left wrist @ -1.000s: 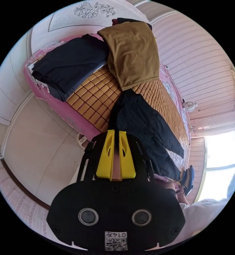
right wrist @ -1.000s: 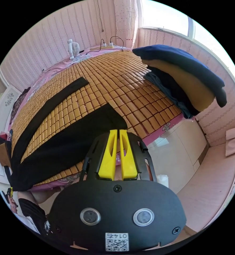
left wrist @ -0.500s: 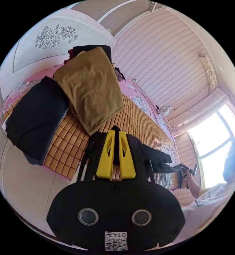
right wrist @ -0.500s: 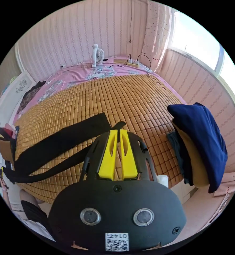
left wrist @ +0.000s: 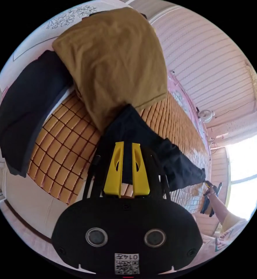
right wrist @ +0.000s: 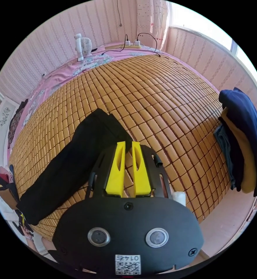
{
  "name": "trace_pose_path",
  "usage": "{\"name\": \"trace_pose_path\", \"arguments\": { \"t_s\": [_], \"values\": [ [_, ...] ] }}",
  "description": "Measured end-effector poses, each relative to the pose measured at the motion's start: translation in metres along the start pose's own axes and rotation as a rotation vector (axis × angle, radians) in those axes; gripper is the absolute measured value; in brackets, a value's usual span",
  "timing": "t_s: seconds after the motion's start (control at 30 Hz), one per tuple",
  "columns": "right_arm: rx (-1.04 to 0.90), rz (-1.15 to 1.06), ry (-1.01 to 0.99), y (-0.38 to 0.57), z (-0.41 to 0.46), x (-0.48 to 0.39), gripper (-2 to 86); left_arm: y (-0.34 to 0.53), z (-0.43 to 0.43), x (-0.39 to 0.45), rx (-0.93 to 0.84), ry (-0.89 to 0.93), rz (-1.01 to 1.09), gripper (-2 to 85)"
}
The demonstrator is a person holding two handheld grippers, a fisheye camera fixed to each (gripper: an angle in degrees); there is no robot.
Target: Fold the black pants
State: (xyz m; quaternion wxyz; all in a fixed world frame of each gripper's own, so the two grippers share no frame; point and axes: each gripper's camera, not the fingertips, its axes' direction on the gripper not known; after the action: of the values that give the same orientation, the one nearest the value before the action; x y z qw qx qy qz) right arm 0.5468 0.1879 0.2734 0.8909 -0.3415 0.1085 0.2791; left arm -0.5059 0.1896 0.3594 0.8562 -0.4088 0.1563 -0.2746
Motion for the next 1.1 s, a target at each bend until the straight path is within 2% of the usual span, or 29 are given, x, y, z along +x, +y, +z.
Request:
{"name": "trace_pose_path", "arguments": {
  "t_s": [0.07, 0.23, 0.43, 0.6, 0.7, 0.83, 0.87, 1.03, 1.1],
  "values": [
    [-0.014, -0.038, 0.008, 0.004, -0.004, 0.002, 2.5, 0.009, 0.006, 0.012, 0.056, -0.089, 0.085, 0.5],
    [0.042, -0.11, -0.034, 0.054, -0.036, 0.033, 1.2, 0.01, 0.019, 0.017, -0.028, -0.154, 0.105, -0.7],
    [0.028, -0.217, 0.121, 0.153, -0.061, 0.076, 2.0, 0.046, 0.033, 0.05, -0.052, -0.324, 0.346, -0.9],
    [0.105, -0.072, 0.09, 0.191, -0.086, 0.107, 5.3, 0.084, 0.003, 0.094, 0.159, -0.332, 0.476, -0.8],
    [0.161, -0.004, 0.011, 0.19, -0.091, 0.11, 6.5, 0.108, -0.005, 0.133, 0.188, -0.258, 0.631, 0.1],
    [0.061, 0.109, -0.183, 0.172, -0.067, 0.12, 7.9, 0.141, 0.032, 0.182, 0.088, -0.076, 0.779, 4.7],
    [0.024, 0.126, -0.198, 0.166, -0.057, 0.121, 7.9, 0.145, 0.039, 0.188, 0.072, -0.049, 0.784, 5.2],
    [0.008, 0.106, -0.155, 0.157, -0.049, 0.116, 3.8, 0.178, 0.116, 0.241, -0.179, 0.336, 0.822, 5.4],
    [-0.022, 0.087, -0.204, 0.151, -0.051, 0.116, 2.0, 0.187, 0.13, 0.258, -0.214, 0.348, 0.864, 6.2]
  ]
}}
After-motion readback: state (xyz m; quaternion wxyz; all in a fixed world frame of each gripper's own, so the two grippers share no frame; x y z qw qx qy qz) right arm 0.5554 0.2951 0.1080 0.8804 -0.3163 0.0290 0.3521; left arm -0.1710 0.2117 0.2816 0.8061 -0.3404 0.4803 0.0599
